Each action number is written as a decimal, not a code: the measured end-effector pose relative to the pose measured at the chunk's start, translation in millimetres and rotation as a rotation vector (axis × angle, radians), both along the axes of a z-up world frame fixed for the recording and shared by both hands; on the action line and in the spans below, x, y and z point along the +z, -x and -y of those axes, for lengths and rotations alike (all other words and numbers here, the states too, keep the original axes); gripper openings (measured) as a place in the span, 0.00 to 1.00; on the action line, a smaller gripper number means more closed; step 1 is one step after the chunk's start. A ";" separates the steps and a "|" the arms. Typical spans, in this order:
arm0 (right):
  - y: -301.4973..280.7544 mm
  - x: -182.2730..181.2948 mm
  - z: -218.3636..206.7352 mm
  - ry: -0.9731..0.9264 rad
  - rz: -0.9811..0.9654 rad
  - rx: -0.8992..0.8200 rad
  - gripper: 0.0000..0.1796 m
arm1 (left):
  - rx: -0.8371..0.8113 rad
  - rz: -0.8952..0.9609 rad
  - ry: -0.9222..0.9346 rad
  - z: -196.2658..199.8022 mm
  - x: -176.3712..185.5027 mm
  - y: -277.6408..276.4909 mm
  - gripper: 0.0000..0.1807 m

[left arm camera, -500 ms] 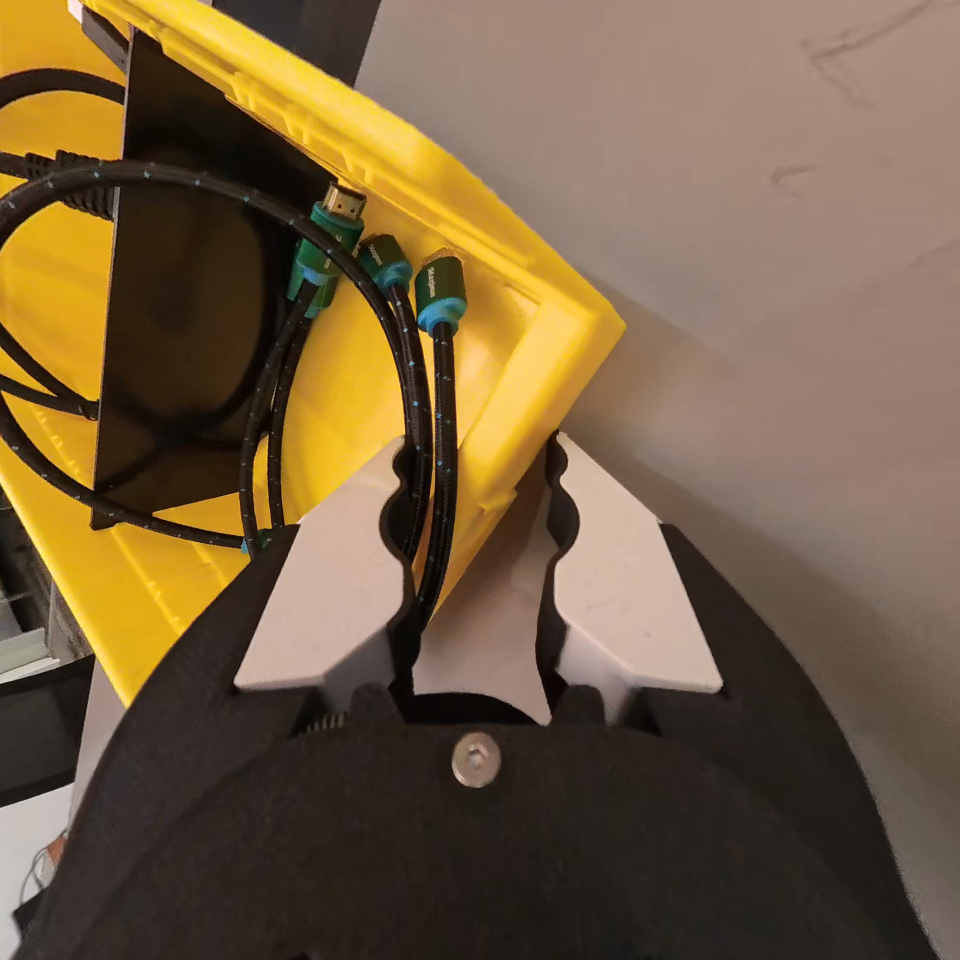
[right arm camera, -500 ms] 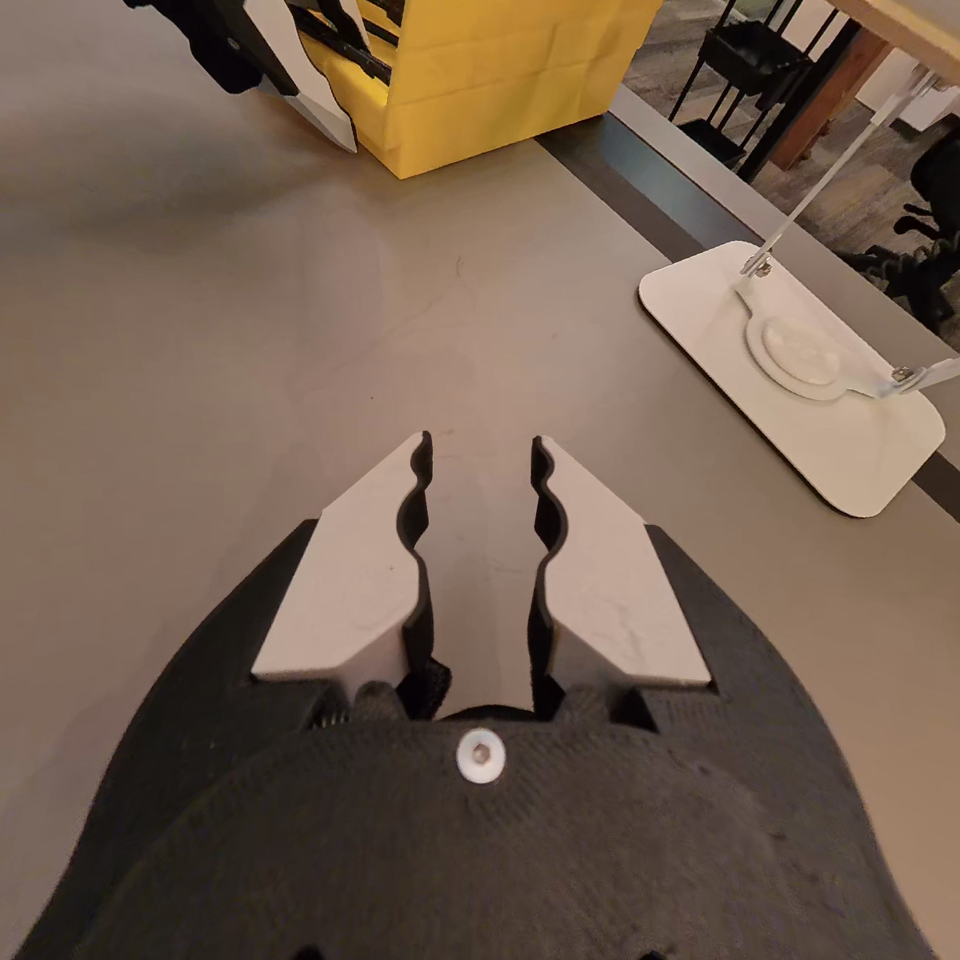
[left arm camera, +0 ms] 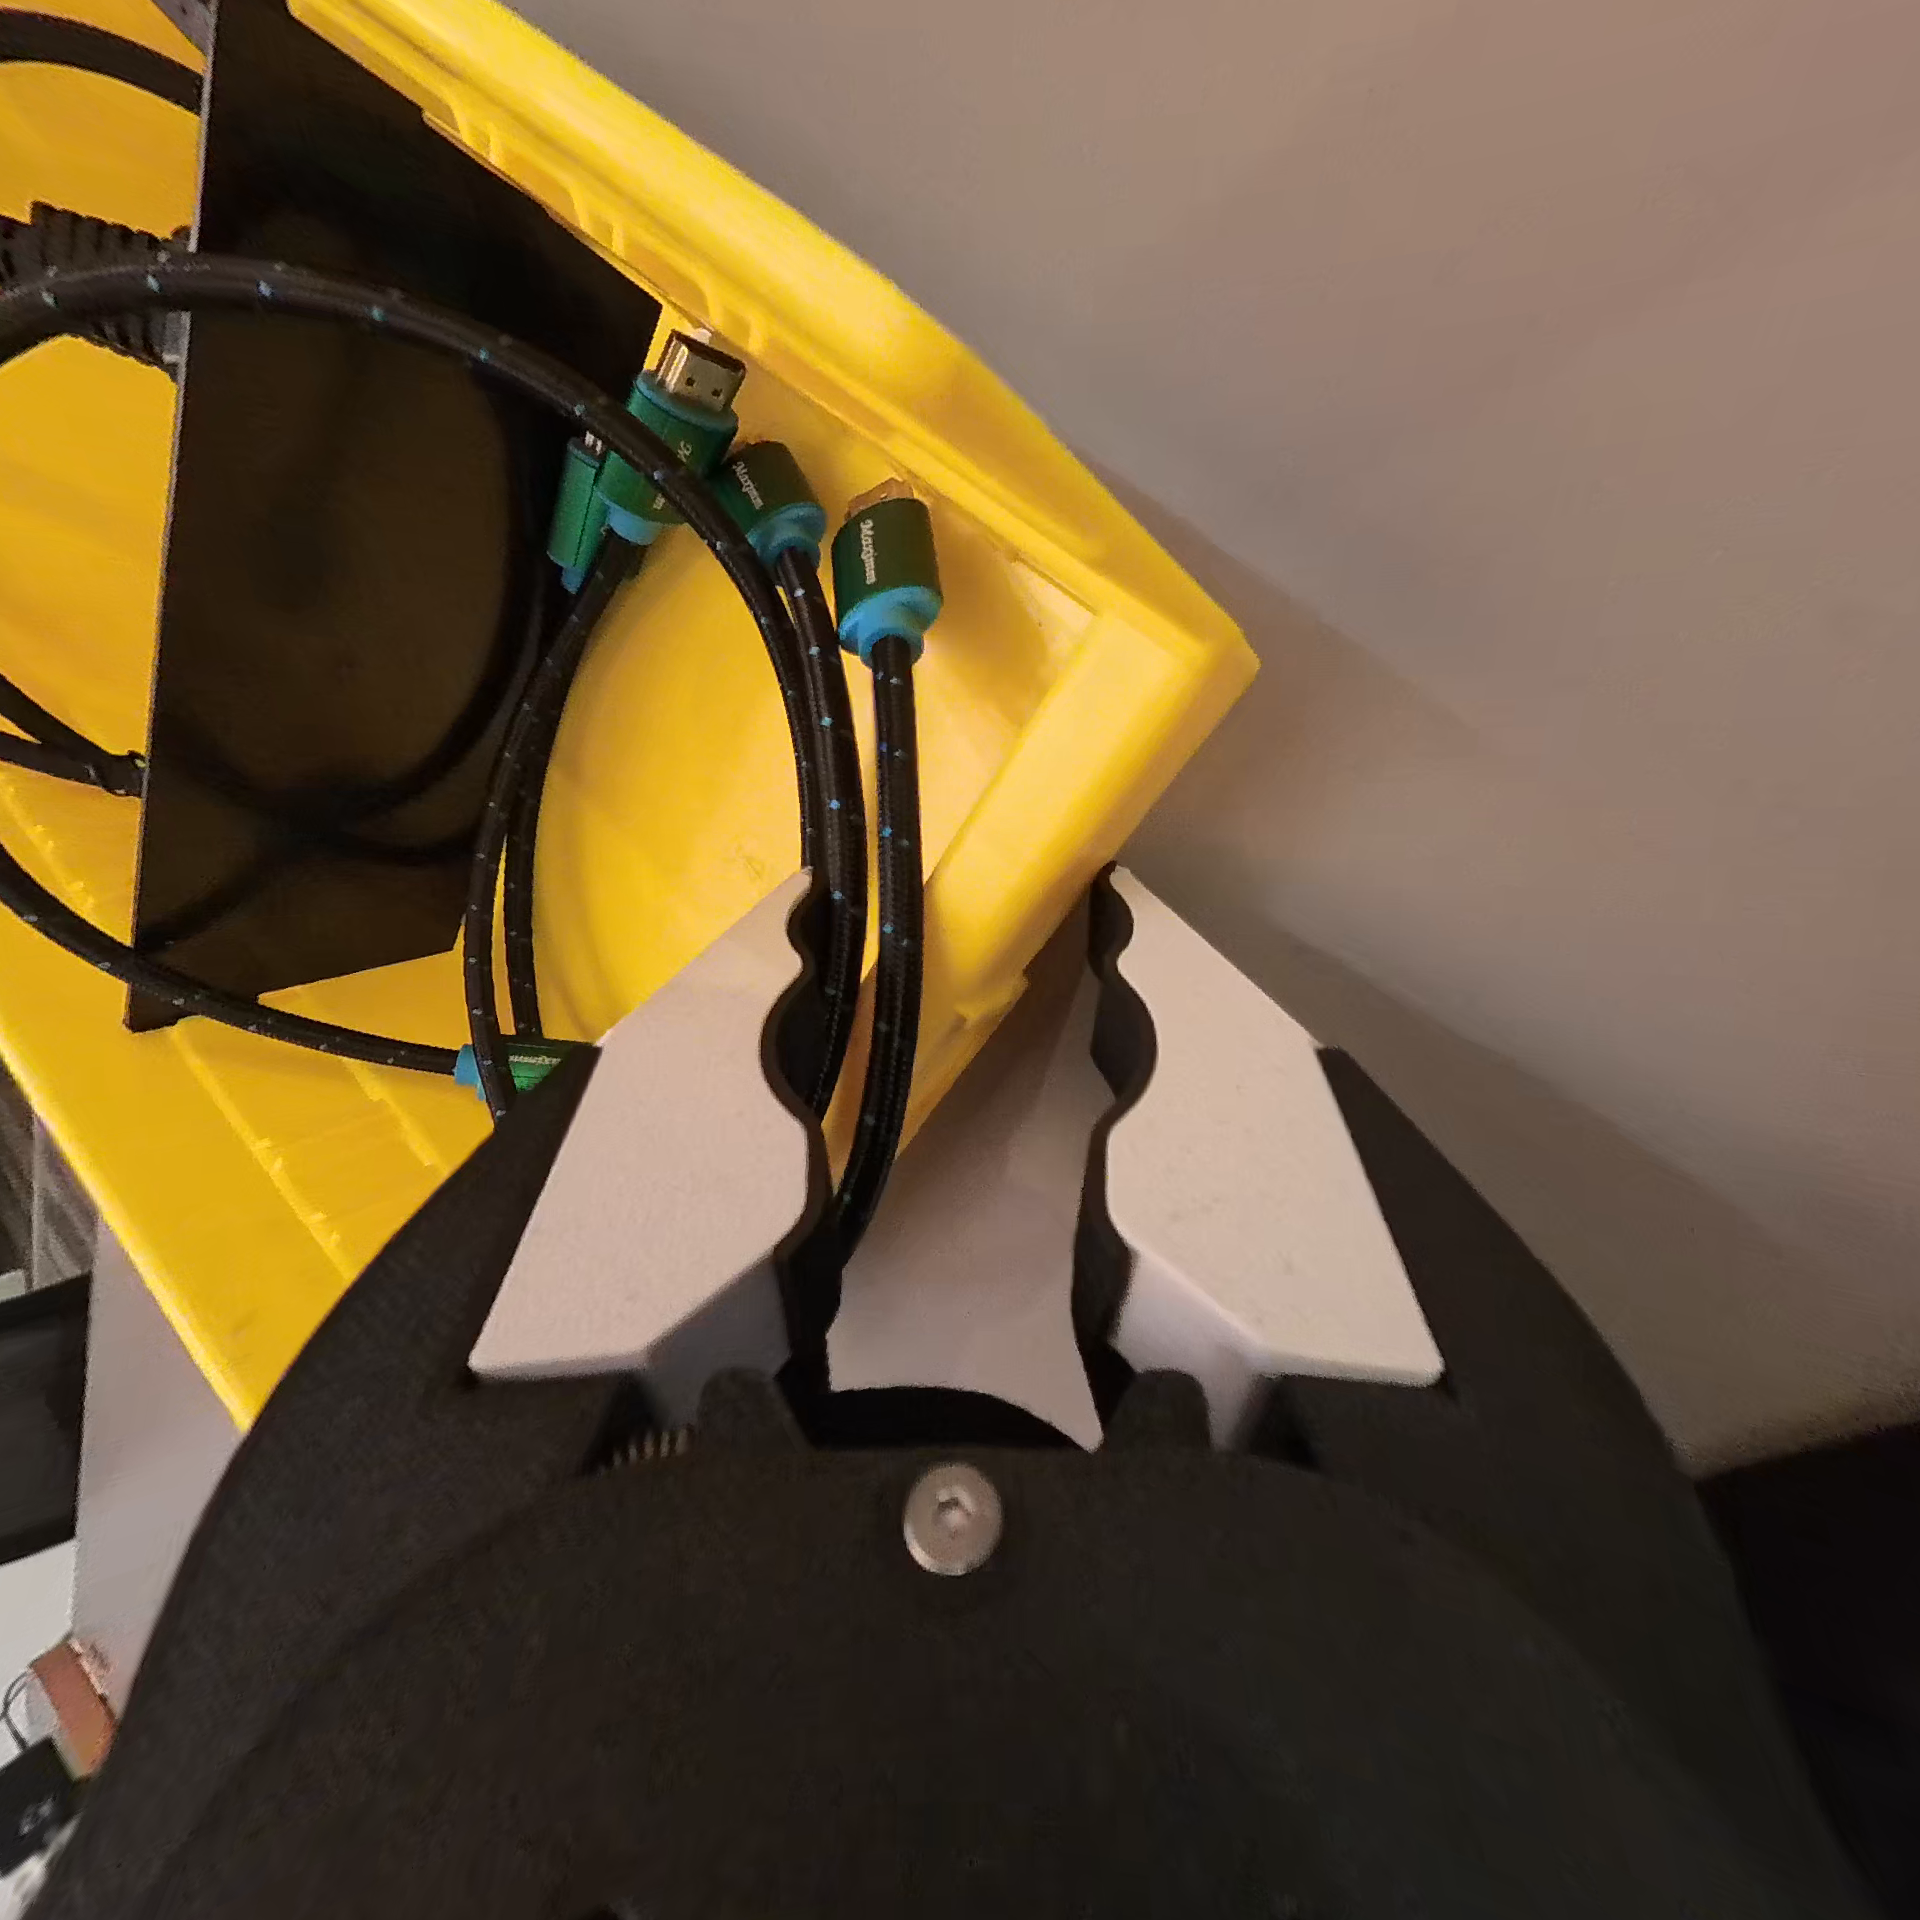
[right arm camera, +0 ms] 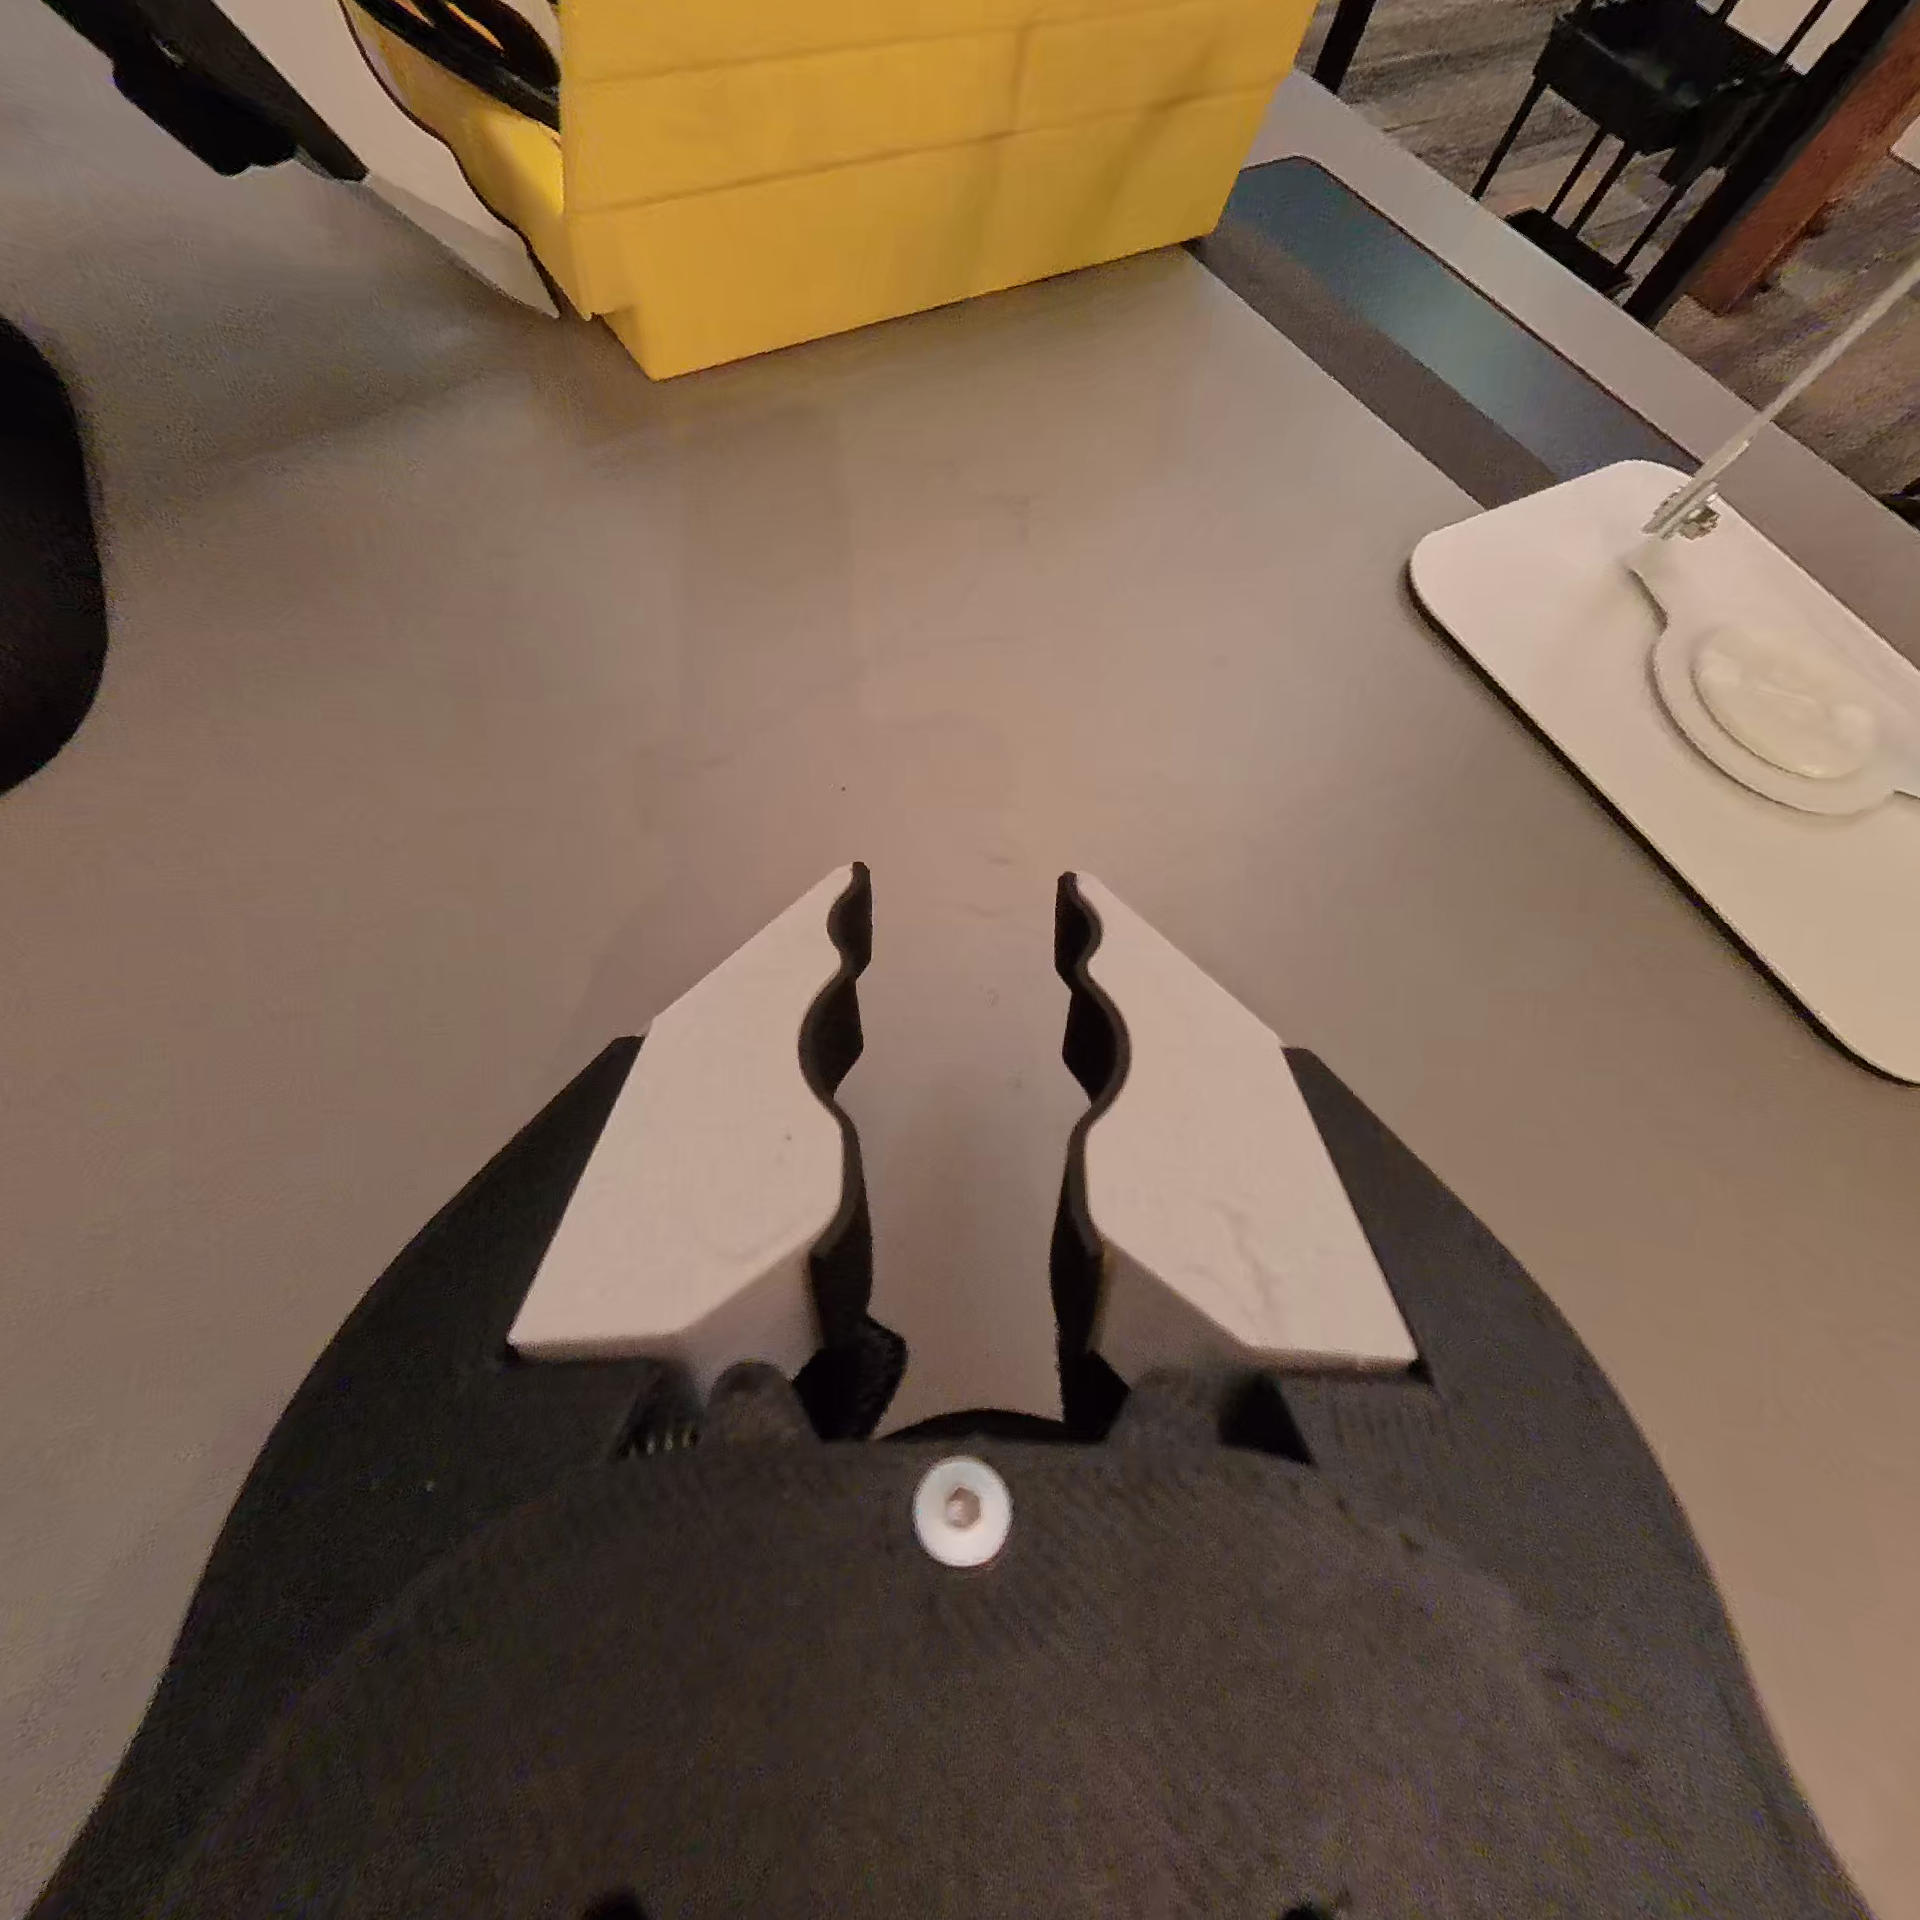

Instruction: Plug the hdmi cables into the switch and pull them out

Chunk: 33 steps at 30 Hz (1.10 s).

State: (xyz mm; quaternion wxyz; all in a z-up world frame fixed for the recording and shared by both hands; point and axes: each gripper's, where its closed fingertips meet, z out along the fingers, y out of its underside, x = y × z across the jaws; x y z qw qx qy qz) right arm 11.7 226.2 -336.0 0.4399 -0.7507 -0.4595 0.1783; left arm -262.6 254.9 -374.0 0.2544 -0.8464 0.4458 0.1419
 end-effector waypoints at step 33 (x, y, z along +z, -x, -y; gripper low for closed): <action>7.2 -19.4 2.6 0.108 -0.039 0.053 0.18 | 0.500 0.386 0.069 -195.9 76.9 32.3 0.16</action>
